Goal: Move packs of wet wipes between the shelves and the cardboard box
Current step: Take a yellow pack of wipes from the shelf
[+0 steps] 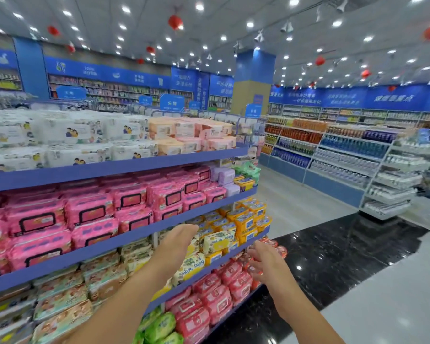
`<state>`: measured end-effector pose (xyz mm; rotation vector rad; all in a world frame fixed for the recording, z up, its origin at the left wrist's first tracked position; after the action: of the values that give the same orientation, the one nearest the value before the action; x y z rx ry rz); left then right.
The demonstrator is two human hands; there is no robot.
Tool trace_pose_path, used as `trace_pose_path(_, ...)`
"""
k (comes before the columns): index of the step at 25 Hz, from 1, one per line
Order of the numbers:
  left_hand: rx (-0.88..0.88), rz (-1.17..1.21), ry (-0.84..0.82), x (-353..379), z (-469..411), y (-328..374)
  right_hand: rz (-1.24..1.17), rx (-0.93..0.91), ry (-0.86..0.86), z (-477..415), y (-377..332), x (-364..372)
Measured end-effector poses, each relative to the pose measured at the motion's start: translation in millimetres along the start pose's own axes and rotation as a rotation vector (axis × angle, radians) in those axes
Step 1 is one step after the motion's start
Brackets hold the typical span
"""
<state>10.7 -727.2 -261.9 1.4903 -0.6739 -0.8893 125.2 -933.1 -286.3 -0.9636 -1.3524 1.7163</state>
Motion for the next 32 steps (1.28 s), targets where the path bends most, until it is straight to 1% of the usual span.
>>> trace_pose_path(3, 0.068, -0.053, -0.001, 32, -44, 11, -0.032, -0.01, -0.001, -49, -3, -31)
trace_pose_path(6, 0.071, -0.07, 0.023, 58, -99, -3, -0.008, -0.015, -0.006, -109, 6, -54)
trace_pose_path(10, -0.037, -0.069, 0.028, 95, -163, -51, 0.018, 0.044, -0.052, -189, 29, -75)
trace_pose_path(14, -0.13, -0.1, 0.033, 137, -215, -77, 0.079, 0.087, -0.1, -264, 40, -98)
trace_pose_path(16, -0.188, -0.124, 0.044, 153, -236, -89, 0.138, 0.115, -0.134, -298, 52, -107)
trace_pose_path(18, -0.228, -0.168, 0.038, 168, -257, -103, 0.225, 0.14, -0.206, -339, 71, -112)
trace_pose_path(21, -0.31, -0.172, 0.142, 185, -300, -131, 0.364, 0.178, -0.337, -418, 97, -106)
trace_pose_path(23, -0.39, -0.129, 0.241, 192, -331, -157, 0.486, 0.169, -0.425, -478, 109, -94)
trace_pose_path(24, -0.428, -0.104, 0.304, 193, -349, -176, 0.577, 0.148, -0.475, -513, 120, -83)
trace_pose_path(26, -0.483, -0.061, 0.432, 192, -381, -215, 0.753, 0.047, -0.577, -579, 147, -59)
trace_pose_path(28, -0.564, -0.024, 0.49, 190, -410, -257, 0.905, -0.068, -0.682, -647, 183, -30)
trace_pose_path(29, -0.607, 0.005, 0.508, 189, -422, -281, 1.028, -0.144, -0.728, -681, 204, -9)
trace_pose_path(31, -0.642, 0.089, 0.526, 189, -431, -319, 1.284, -0.387, -0.735, -737, 241, 27)
trace_pose_path(32, -0.665, 0.118, 0.552, 187, -428, -335, 1.441, -0.462, -0.73, -766, 262, 44)
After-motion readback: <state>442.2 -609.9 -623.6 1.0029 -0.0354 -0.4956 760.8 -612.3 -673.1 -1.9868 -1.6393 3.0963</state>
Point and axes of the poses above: each hand's wrist, its own z-axis away from the middle knuckle, its own x-axis out of the palm, y = z × x, the point moved 1 cm from there along -z, towards the middle knuckle, and after that the axes turned 3 degrees about x, right-handed, at the moved point
